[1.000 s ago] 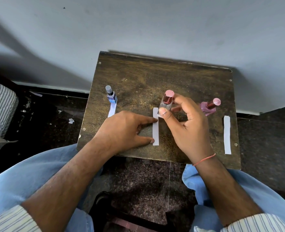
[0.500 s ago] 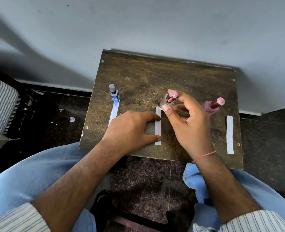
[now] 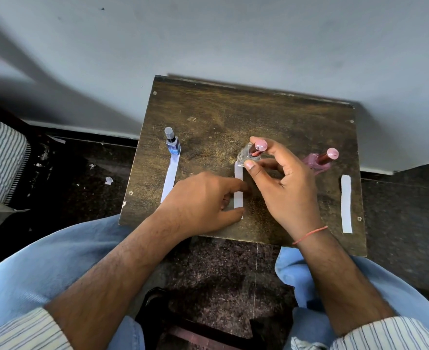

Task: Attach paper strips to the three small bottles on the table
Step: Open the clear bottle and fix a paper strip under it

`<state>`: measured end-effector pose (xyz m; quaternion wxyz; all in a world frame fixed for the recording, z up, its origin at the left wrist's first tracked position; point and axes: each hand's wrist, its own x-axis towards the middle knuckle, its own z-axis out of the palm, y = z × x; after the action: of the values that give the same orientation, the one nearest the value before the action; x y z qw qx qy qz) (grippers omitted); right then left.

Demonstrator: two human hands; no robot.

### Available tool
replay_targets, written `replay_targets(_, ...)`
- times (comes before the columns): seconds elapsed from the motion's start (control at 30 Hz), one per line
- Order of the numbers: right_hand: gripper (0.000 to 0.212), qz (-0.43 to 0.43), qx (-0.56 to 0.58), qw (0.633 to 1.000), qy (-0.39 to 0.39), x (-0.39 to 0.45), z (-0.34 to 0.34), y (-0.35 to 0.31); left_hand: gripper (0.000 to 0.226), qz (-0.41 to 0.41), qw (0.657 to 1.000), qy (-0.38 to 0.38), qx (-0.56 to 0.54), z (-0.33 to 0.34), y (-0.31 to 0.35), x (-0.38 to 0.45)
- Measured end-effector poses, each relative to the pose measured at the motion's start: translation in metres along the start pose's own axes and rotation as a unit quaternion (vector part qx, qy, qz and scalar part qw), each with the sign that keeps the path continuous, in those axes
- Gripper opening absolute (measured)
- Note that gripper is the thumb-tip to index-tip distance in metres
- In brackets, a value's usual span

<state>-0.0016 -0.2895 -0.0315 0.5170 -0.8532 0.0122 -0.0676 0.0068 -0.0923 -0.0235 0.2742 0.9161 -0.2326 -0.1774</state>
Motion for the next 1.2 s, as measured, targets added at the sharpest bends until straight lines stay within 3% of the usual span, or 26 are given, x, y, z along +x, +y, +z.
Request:
replay_targets(0.57, 0.039, 0.006, -0.021, 0.999, -0.027, -0.0014, 0.0000, -0.0048, 0.034, 0.028, 0.997, -0.039, 0.064, -0.0013, 0.0035, -0.0041)
replay_targets(1.2, 0.043, -0.001, -0.040, 0.999, -0.017, -0.0005, -0.0007, -0.0056, 0.022, 0.021, 0.999, -0.027, 0.041, -0.0038, -0.0013, -0.0066)
